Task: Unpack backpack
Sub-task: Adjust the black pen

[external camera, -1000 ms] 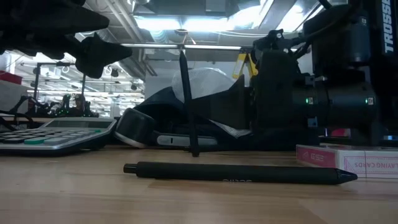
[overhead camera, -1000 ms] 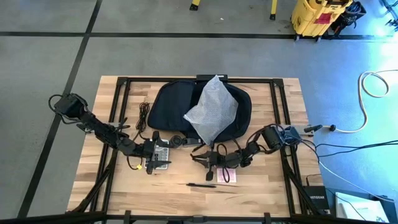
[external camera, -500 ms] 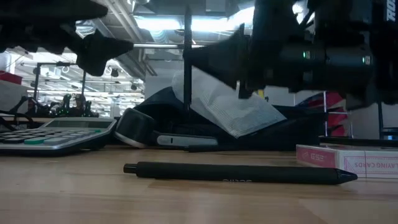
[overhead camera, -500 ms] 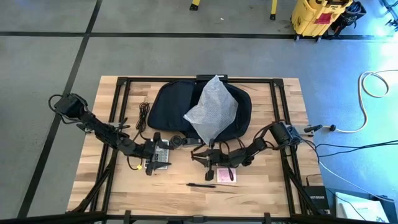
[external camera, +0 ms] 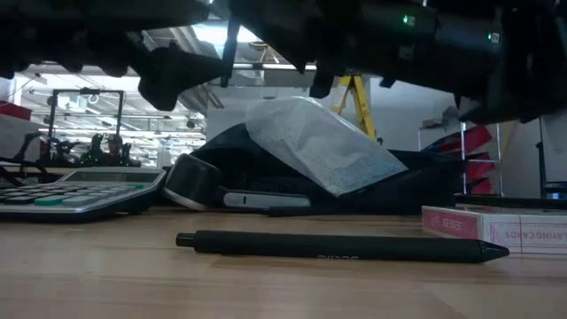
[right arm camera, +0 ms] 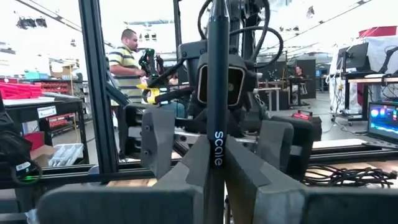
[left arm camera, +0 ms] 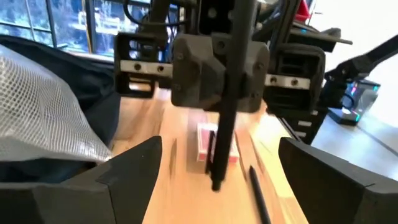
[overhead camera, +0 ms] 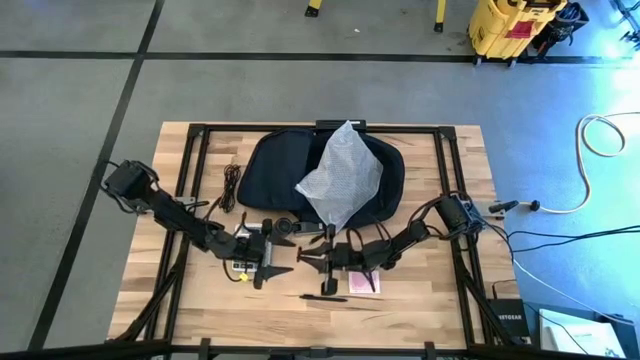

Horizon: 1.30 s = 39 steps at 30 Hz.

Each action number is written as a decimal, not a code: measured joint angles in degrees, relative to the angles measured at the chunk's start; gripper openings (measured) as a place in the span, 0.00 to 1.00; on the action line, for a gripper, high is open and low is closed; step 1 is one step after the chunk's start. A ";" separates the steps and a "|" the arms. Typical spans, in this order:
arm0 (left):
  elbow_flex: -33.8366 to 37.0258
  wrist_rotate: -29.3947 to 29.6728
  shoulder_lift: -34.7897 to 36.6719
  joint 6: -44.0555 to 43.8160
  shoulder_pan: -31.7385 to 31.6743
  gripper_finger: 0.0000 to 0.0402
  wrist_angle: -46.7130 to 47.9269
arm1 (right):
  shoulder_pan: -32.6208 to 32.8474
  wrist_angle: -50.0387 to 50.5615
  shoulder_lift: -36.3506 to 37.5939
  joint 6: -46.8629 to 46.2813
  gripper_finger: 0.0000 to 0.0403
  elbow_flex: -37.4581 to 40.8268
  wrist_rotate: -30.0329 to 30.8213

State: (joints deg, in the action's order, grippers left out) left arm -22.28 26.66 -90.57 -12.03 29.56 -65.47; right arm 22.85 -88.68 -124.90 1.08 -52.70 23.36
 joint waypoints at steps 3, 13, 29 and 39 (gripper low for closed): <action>-0.02 0.09 -0.41 -0.08 0.00 0.77 -1.18 | 0.00 0.26 0.00 0.07 0.04 -0.95 -0.02; -1.67 2.69 -0.45 0.95 -0.11 0.72 -0.57 | -0.45 9.28 0.04 1.74 0.04 -6.50 -1.52; -2.16 2.86 -0.19 2.97 1.91 0.51 -0.07 | -0.39 9.64 0.09 3.54 0.04 -7.39 0.25; -1.92 3.60 -0.19 3.74 2.82 0.37 -0.38 | -0.39 9.70 0.09 3.54 0.04 -7.37 1.11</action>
State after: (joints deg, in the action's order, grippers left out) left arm -24.21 30.26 -90.76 -8.29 32.38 -65.86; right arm 22.46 -78.98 -124.81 4.62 -60.07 24.47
